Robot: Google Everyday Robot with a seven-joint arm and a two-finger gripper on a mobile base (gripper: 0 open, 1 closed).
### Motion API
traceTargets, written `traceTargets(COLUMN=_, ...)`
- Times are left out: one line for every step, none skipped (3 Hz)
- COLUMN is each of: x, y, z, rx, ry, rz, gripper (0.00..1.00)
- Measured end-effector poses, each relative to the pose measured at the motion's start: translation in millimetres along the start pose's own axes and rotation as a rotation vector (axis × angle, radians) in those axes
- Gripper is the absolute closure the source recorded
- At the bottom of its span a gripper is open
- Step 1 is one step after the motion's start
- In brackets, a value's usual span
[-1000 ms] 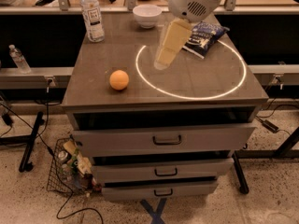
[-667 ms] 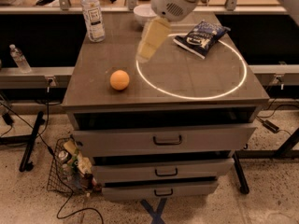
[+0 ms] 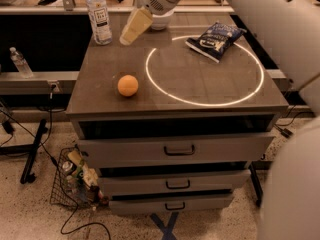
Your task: Knock blue plastic bottle over
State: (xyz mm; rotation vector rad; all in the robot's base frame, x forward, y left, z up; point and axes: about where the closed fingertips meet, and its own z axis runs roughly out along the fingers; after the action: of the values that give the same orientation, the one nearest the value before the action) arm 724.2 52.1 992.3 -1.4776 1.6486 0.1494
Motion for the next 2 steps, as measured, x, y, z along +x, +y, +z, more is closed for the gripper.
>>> traceTargets(x=-7.4, y=-32.9, z=45.4, rx=0.02, ry=-0.095, rz=0.077, gripper=0.0)
traceTargets(x=-12.7, y=-58.9, z=90.7, rx=0.022, ry=-0.188, rz=0.198, gripper=0.0)
